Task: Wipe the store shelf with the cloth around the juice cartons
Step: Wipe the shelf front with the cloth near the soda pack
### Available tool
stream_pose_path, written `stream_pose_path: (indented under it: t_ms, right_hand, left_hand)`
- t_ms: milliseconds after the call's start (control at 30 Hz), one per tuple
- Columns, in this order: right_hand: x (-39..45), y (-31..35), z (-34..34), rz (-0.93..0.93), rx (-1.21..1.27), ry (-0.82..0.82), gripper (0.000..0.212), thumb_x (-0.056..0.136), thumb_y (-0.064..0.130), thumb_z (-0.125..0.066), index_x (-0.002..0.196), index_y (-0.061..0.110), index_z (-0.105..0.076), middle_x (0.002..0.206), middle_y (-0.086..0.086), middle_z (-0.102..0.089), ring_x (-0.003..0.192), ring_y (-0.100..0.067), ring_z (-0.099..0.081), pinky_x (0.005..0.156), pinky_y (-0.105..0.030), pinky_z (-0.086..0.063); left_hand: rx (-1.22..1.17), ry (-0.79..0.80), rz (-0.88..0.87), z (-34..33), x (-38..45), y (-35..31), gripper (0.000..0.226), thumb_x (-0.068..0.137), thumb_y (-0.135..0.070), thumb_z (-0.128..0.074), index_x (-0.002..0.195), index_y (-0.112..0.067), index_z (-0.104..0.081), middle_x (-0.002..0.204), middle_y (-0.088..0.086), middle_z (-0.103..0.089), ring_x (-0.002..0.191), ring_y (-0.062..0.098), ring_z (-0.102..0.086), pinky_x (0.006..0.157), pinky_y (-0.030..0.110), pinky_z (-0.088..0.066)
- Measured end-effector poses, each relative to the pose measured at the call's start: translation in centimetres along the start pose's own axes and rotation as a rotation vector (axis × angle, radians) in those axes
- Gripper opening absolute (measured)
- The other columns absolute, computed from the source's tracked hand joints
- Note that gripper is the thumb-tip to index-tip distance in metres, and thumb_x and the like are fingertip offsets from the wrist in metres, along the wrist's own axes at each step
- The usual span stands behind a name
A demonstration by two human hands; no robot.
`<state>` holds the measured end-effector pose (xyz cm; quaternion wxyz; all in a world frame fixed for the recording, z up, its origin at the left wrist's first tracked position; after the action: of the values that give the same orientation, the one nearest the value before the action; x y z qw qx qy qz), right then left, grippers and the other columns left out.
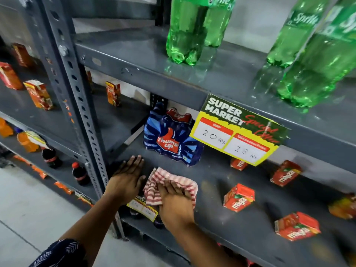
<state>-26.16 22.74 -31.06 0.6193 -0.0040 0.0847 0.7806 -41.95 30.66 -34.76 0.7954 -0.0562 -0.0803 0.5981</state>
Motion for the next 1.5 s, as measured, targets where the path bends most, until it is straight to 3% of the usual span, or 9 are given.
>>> stream_pose_path:
  t_ms: [167,267,367,500,600,1000,1233,1400,1500]
  right_hand:
    - [-5.1,-0.7,2.4,0.061,-0.088,-0.139,0.062,0.063,0.04,-0.072,0.124,0.039,-0.061,0.119,0.012,-0.069,0.107,-0.01,-0.067,0.092,-0.025,-0.053]
    - [-6.9,-2.3,4.6,0.011,0.044,-0.202,0.05,0.076,0.04,-0.059,0.126,0.038,-0.057,0.114,0.009,-0.071,0.1,-0.016,-0.069,0.085,-0.03,-0.057]
    - [-6.2,-4.6,7.4,-0.05,-0.01,-0.37,0.055,0.057,0.026,-0.074,0.112,0.031,-0.069,0.107,0.007,-0.074,0.091,-0.014,-0.072,0.07,-0.023,-0.058]
    - [-2.9,-6.3,5.4,-0.124,0.019,-0.131,0.057,0.091,0.012,-0.045,0.145,0.027,-0.038,0.154,-0.005,-0.037,0.14,-0.026,-0.035,0.114,-0.042,-0.032]
    - [-3.0,-7.1,2.0,-0.201,-0.009,0.05,0.06,0.095,0.017,-0.039,0.15,0.031,-0.022,0.16,-0.005,-0.022,0.147,-0.029,-0.018,0.117,-0.051,-0.021]
    - [-9.8,-5.6,2.1,-0.018,-0.081,-0.067,0.058,0.087,0.013,-0.045,0.143,0.029,-0.039,0.14,-0.009,-0.054,0.123,-0.032,-0.053,0.095,-0.038,-0.047]
    - [-11.3,-5.4,7.9,-0.053,-0.077,-0.432,0.053,0.056,0.018,-0.067,0.107,0.031,-0.071,0.099,0.007,-0.076,0.077,-0.018,-0.073,0.057,-0.022,-0.055]
    - [-7.6,-5.8,5.8,-0.084,-0.122,-0.171,0.058,0.086,0.007,-0.051,0.142,0.019,-0.041,0.148,-0.011,-0.045,0.134,-0.032,-0.045,0.098,-0.044,-0.047]
    - [-8.3,-6.5,1.5,-0.12,-0.163,0.034,0.059,0.093,0.009,-0.037,0.15,0.022,-0.024,0.156,-0.015,-0.028,0.141,-0.036,-0.029,0.111,-0.046,-0.031]
  left_hand:
    - [0.01,-0.013,-0.027,0.0,-1.5,-2.5,0.071,0.09,-0.052,-0.002,0.15,-0.014,-0.003,0.16,0.002,-0.002,0.143,0.012,0.014,0.116,0.034,0.013]
    - [-0.069,-0.057,-0.048,-0.1,-2.5,-4.7,0.075,0.088,-0.054,0.002,0.15,-0.014,-0.01,0.16,0.002,-0.009,0.144,0.011,0.009,0.117,0.034,0.01]
    - [-0.109,-0.085,-0.047,0.1,-2.1,-6.2,0.077,0.088,-0.055,0.002,0.15,-0.013,-0.013,0.159,0.003,-0.012,0.144,0.01,0.007,0.118,0.033,0.009]
    - [-0.099,-0.069,-0.046,-0.1,-1.2,-8.1,0.081,0.083,-0.056,0.004,0.15,-0.014,-0.012,0.16,0.002,-0.012,0.147,0.014,0.003,0.118,0.036,0.005]
    - [-0.018,-0.042,-0.064,-0.9,-1.8,-8.7,0.08,0.084,-0.055,0.005,0.15,-0.013,-0.013,0.16,0.003,-0.012,0.148,0.016,0.0,0.119,0.038,0.003]
    - [0.031,-0.019,-0.026,-1.1,-2.8,-9.0,0.062,0.098,-0.044,-0.016,0.15,-0.012,-0.01,0.161,0.005,-0.009,0.148,0.019,0.003,0.117,0.039,0.008]
    - [0.014,-0.018,-0.097,-0.2,-3.4,-11.2,0.063,0.098,-0.044,-0.016,0.15,-0.013,0.001,0.161,0.005,0.002,0.146,0.019,0.013,0.12,0.041,0.007]
    - [0.03,0.032,-0.105,-0.3,-3.9,-13.0,0.064,0.099,-0.041,-0.018,0.149,-0.013,0.009,0.16,0.006,0.01,0.146,0.021,0.015,0.12,0.042,0.006]
    - [0.006,0.057,-0.084,-1.0,-4.5,-12.5,0.063,0.098,-0.037,-0.022,0.15,-0.012,0.002,0.161,0.008,0.004,0.147,0.021,0.012,0.12,0.041,0.004]
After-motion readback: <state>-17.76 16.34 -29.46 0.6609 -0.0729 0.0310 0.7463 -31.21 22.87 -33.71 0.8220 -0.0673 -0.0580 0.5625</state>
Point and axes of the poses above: each hand's wrist, its own x-axis towards the middle knuckle, its own z-axis out of the back of the hand, y = z × x, the point moved 6 cm from there along x, towards the middle knuckle
